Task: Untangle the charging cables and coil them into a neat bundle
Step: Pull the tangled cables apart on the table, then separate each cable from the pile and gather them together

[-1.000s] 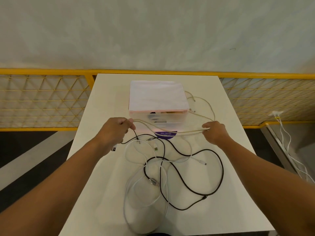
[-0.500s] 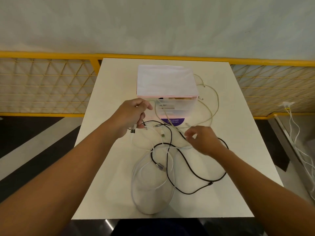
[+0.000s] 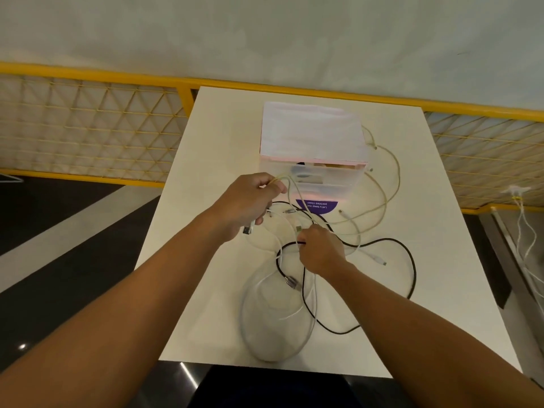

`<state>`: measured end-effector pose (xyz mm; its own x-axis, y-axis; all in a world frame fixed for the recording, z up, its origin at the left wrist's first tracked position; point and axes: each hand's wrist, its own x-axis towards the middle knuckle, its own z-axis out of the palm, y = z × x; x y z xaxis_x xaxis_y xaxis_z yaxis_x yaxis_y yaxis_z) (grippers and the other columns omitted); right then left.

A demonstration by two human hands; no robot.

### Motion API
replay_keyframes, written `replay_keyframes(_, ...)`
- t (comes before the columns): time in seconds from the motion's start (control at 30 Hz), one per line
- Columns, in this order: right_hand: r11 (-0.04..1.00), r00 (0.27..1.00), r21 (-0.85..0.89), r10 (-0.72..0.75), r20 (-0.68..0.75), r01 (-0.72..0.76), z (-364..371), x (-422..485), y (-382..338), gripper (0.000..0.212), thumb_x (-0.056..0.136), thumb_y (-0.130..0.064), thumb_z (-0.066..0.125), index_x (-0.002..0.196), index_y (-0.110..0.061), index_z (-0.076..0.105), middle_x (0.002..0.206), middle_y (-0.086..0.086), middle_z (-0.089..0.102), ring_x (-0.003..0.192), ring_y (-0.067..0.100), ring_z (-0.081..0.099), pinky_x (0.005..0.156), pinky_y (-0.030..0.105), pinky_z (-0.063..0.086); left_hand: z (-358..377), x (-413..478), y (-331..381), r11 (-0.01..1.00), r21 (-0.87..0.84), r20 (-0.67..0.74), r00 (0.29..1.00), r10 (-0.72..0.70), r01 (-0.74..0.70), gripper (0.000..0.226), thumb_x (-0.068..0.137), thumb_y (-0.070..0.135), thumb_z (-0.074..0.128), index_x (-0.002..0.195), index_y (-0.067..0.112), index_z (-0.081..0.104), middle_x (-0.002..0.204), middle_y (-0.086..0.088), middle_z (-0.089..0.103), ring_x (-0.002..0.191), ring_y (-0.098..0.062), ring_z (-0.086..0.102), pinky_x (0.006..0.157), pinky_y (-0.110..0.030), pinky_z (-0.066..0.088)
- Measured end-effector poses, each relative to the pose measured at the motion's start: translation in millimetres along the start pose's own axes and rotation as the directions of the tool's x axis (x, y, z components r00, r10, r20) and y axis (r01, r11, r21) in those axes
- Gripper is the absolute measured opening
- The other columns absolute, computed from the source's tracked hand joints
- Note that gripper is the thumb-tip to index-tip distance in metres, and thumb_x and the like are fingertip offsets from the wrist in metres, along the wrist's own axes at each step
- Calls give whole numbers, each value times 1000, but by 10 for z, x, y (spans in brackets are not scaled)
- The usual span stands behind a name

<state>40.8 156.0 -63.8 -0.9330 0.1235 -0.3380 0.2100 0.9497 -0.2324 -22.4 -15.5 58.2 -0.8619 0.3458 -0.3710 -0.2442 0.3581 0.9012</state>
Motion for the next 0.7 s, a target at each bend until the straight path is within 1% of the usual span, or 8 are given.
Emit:
replay_keyframes(0.13, 996, 1000, -84, -3, 27, 5, 14, 11, -43, 19, 91, -15, 59, 108, -20, 64, 104, 1, 61, 91, 22, 63, 76, 33, 55, -39, -15, -41, 1000, -20, 12, 1000, 8, -8, 21, 102, 28, 54, 103, 16, 72, 51, 11, 42, 52, -13, 37, 50, -25, 37)
replay_keyframes(0.3, 978, 995, -205, -20, 95, 39, -52, -40, -42, 19, 93, -22, 56, 110, -18, 63, 100, 2, 67, 93, 21, 64, 78, 31, 55, -55, -34, -50, 999, -7, 41, 999, 34, -33, 20, 103, 25, 53, 105, 18, 71, 56, 5, 48, 52, -13, 42, 46, -18, 41)
replay_keyframes(0.37, 984, 994, -171, -37, 100, 53, -88, -71, -18, 17, 93, -28, 56, 105, -18, 63, 95, 0, 66, 88, 20, 62, 74, 30, 51, -42, -26, -49, 999, -21, 59, 998, 36, -35, 20, 103, 24, 52, 104, 20, 71, 56, 4, 50, 53, -13, 44, 53, -22, 48)
replay_keyframes(0.43, 996, 991, -68, -44, 124, 52, -143, -88, -2, 16, 91, -33, 59, 100, -19, 61, 91, -2, 65, 85, 19, 62, 71, 29, 48, -32, -12, -56, 999, -26, 77, 997, 29, -27, 19, 103, 26, 52, 104, 22, 71, 58, 3, 52, 52, -13, 46, 62, -31, 50)
replay_keyframes(0.5, 997, 986, 31, -70, 153, 66, -229, -107, 3, 19, 90, -36, 63, 103, -24, 63, 96, -5, 69, 91, 18, 64, 77, 31, 50, -22, 2, -56, 1000, -6, 89, 996, 28, -28, 19, 103, 28, 52, 104, 23, 71, 62, 1, 54, 53, -14, 49, 59, -29, 48)
replay_keyframes(0.57, 992, 976, 30, -123, 182, 120, -369, -133, -11, 29, 92, -40, 60, 119, -29, 66, 110, -8, 70, 102, 16, 63, 88, 35, 52, 3, 12, -42, 999, 11, 91, 995, 37, -38, 20, 103, 28, 52, 106, 21, 70, 68, -2, 58, 54, -14, 49, 48, -20, 42)
replay_keyframes(0.6, 988, 970, 16, -153, 191, 152, -442, -146, -24, 31, 95, -40, 58, 123, -30, 67, 114, -9, 70, 104, 15, 62, 89, 35, 51, 21, 22, -37, 999, 18, 91, 995, 40, -42, 20, 103, 28, 52, 108, 19, 70, 71, -3, 62, 54, -14, 49, 45, -18, 40)
replay_keyframes(0.7, 980, 967, 42, -199, 159, 195, -593, -168, -26, 25, 97, -40, 59, 114, -30, 74, 113, -11, 72, 100, 11, 62, 86, 34, 54, 100, 52, -51, 995, 74, 113, 992, 53, -62, 21, 104, 28, 51, 111, 17, 68, 90, 0, 73, 56, -10, 52, 49, -19, 43)
